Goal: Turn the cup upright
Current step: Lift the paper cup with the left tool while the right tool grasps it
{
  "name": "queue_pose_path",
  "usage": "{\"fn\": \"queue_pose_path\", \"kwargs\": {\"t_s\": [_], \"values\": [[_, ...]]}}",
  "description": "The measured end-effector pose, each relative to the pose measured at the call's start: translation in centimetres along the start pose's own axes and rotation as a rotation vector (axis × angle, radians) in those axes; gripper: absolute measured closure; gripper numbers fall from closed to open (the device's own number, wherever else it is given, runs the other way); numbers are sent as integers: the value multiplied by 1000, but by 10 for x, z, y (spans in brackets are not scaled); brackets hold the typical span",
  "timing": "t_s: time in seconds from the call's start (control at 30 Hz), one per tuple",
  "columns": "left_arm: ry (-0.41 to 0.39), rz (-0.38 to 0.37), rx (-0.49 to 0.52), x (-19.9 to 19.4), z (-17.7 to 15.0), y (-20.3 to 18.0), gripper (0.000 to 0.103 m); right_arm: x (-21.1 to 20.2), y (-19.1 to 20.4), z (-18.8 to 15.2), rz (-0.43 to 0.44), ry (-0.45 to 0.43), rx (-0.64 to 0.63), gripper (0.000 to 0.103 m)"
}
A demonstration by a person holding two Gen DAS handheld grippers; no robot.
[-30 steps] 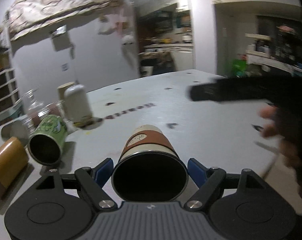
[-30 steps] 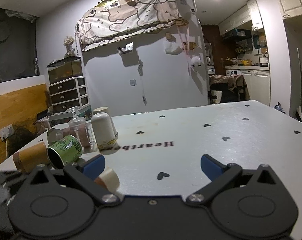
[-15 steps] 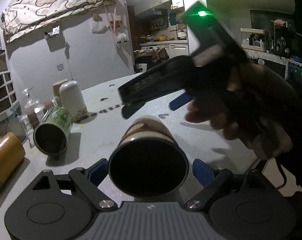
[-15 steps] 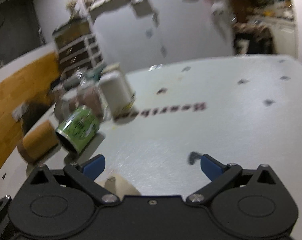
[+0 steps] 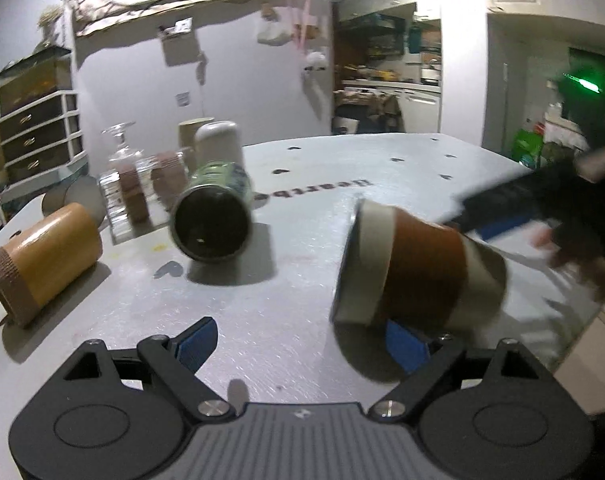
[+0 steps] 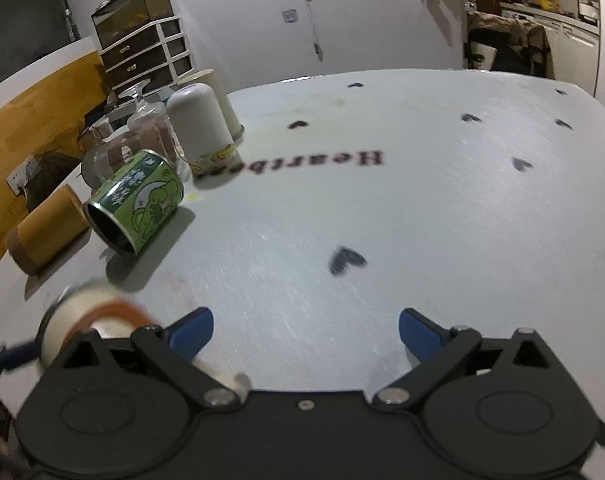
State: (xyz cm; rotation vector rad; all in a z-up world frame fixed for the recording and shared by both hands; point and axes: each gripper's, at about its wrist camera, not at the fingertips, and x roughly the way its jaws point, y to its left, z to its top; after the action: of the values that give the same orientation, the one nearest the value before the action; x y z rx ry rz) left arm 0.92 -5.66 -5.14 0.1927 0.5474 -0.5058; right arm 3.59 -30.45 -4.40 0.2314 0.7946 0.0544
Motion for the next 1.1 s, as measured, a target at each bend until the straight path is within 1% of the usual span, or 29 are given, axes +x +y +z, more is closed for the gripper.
{"fn": "queue_pose_path", "kwargs": {"t_s": [0.13,0.23,0.33,0.4,0.43,0.5,0.57,0.67,0.77,0.87,0.97,1.03,1.07,1.1], "values": [[2,25,-30,13,8,7,12,-15,-4,-15,13,-6,12,4],[8,34,-49,20,12,12,12,-22,-5,-23,38,1,23,4],[-15,38,-52,14,20,17,12,-30,-4,-29,78,-2,15,4],[-50,47,-60,8,34,21,12,-38,-6,-29,91,-26,37,4],[-74,50,-69,5,43,23,12,-43,-8,-27,113,-44,63,4],[-123,32,-84,3,67,24,12,-49,-12,-24,166,-58,111,4],[-146,14,-92,10,91,23,12,-50,-13,-20,231,-55,157,4],[-141,-8,-113,32,123,14,12,-42,-6,-17,267,-30,185,4],[-145,-46,-128,55,152,0,12,-30,-4,-17,286,20,223,4],[-158,-88,-110,77,178,-17,12,-19,-3,-18,321,71,270,4],[-155,-88,-79,100,193,-35,12,-4,-4,-19,348,134,318,2],[-133,-81,-68,114,195,-43,12,-2,-4,-17,351,129,324,6],[-121,-80,-65,120,194,-46,12,-2,-6,-16,343,130,329,12],[-112,-81,-66,122,190,-46,12,-3,-7,-16,330,129,328,24]]}}
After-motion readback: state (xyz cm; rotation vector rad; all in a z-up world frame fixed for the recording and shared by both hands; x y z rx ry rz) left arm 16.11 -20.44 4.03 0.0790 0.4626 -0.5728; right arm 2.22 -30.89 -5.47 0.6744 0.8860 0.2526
